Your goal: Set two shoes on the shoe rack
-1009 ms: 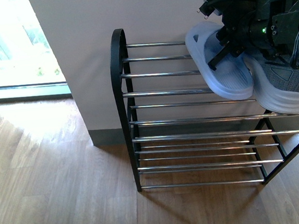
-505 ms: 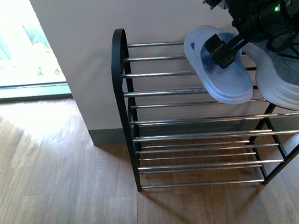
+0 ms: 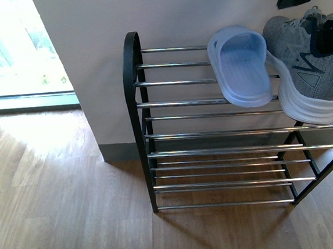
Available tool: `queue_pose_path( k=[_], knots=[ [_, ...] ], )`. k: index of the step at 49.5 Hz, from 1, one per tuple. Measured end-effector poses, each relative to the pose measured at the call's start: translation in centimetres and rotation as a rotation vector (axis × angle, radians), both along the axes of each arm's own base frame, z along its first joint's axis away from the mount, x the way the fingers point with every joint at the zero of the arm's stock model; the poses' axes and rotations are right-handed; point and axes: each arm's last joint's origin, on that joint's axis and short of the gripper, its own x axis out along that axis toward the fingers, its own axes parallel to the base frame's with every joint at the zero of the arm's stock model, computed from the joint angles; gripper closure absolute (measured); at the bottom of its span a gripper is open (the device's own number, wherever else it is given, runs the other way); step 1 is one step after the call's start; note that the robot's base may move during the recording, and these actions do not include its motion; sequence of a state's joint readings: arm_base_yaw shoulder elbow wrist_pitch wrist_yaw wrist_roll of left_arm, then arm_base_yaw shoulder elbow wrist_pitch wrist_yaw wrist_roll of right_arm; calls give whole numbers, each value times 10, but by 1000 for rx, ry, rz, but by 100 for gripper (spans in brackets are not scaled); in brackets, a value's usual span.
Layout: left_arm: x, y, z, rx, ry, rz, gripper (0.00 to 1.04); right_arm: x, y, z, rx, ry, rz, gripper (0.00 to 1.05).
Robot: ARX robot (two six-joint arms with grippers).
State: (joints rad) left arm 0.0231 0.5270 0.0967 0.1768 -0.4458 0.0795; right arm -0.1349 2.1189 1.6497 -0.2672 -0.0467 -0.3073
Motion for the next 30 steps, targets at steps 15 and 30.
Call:
queue_pose_path(
  k=[15, 30],
  knots=[
    [0, 0, 0, 0, 0, 0, 103, -36, -56, 27, 45, -112, -134, 9],
    [0, 0, 0, 0, 0, 0, 103, -101, -63, 54, -4, -297, -190, 9]
  ],
)
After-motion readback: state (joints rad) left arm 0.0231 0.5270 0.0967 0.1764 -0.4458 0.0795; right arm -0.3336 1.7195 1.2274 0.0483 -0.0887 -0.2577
